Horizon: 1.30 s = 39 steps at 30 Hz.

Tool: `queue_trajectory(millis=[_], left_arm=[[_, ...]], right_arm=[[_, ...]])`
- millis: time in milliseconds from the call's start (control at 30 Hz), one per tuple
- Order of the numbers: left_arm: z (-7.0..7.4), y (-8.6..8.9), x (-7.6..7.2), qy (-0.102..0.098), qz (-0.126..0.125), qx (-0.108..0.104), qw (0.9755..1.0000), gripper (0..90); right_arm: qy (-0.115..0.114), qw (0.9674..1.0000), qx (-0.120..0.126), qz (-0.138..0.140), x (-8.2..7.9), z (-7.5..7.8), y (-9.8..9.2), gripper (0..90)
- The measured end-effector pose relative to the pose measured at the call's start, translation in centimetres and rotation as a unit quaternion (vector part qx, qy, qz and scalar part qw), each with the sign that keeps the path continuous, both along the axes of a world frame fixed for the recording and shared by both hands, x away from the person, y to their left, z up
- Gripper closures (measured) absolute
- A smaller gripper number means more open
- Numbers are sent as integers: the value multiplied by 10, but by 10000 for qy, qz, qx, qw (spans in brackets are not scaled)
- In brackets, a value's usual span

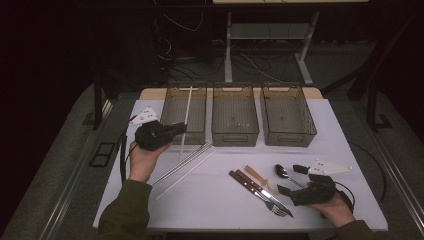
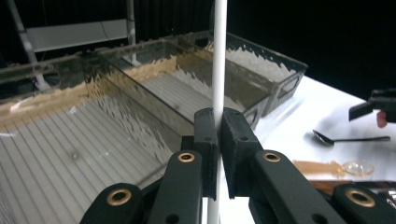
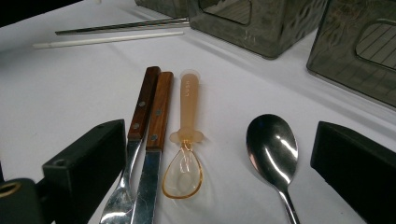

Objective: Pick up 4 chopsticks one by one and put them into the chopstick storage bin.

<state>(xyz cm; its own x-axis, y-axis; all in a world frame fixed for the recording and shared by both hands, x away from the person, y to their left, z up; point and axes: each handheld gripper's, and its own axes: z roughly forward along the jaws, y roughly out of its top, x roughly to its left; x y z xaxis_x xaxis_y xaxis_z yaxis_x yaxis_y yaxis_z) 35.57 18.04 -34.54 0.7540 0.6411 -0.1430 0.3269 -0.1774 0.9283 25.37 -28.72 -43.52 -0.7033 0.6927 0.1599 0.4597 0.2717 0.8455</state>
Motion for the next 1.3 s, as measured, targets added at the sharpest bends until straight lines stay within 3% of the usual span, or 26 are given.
queue_trajectory(millis=[767, 1033, 1300], left_arm=[[20, 7, 40, -309, 260, -154, 9991, 848], [34, 11, 54, -430, 425, -178, 9980, 848], [34, 17, 69, -427, 703, -123, 9965, 848]], right_arm=[[-16, 10000, 18, -38, 0, 0, -1, 39], [-20, 10000, 42, -40, 0, 0, -2, 39], [-6, 10000, 81, -33, 0, 0, -2, 39]])
